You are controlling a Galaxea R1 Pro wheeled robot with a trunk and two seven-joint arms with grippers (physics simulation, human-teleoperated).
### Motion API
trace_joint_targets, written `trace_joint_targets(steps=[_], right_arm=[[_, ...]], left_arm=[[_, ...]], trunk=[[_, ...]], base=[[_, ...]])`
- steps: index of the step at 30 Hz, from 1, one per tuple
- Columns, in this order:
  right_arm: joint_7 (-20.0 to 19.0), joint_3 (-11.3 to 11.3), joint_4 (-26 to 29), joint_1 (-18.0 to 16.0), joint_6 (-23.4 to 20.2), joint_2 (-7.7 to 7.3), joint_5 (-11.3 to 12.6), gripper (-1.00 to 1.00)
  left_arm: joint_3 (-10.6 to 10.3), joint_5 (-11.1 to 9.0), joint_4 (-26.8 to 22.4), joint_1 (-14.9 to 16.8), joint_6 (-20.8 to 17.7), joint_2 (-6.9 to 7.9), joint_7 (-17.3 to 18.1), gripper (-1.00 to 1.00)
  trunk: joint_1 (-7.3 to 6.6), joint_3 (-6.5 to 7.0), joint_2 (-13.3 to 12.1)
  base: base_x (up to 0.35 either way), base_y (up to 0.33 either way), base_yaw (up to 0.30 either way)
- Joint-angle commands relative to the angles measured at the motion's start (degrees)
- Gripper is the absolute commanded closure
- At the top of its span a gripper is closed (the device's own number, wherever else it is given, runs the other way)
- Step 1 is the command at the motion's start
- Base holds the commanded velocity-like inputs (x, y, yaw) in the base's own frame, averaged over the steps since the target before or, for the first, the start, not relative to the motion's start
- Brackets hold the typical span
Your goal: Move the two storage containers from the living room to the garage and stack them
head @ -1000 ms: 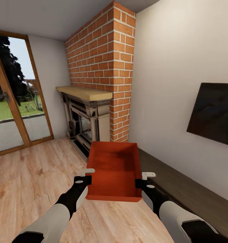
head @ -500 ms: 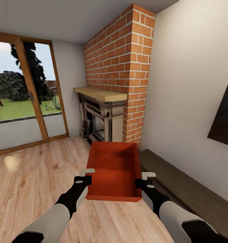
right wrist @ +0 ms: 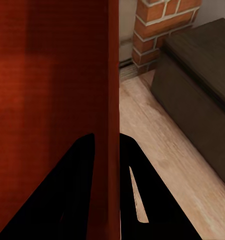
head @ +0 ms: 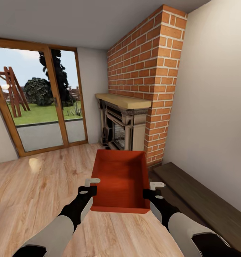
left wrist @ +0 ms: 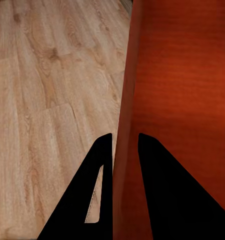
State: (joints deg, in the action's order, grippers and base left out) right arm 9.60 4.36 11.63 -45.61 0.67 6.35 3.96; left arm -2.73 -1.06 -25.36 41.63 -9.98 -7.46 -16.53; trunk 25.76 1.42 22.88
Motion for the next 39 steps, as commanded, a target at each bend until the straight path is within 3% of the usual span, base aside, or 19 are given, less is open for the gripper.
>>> trace_joint_targets(steps=[1, 39], right_arm=[[0.5, 0.1, 0.0, 0.0, 0.1, -1.08, 0.1, 1.0], [0.4, 0.1, 0.0, 0.0, -0.2, -1.16, 0.1, 1.0]], left_arm=[[0.1, 1.1, -0.2, 0.0, -0.6, 0.08, -1.0, 1.0], [0.1, 1.1, -0.2, 0.0, -0.6, 0.08, -1.0, 1.0]], trunk=[[0.02, 0.03, 0.0], [0.02, 1.66, 0.0]], base=[[0.0, 0.0, 0.289], [0.0, 0.0, 0.289]])
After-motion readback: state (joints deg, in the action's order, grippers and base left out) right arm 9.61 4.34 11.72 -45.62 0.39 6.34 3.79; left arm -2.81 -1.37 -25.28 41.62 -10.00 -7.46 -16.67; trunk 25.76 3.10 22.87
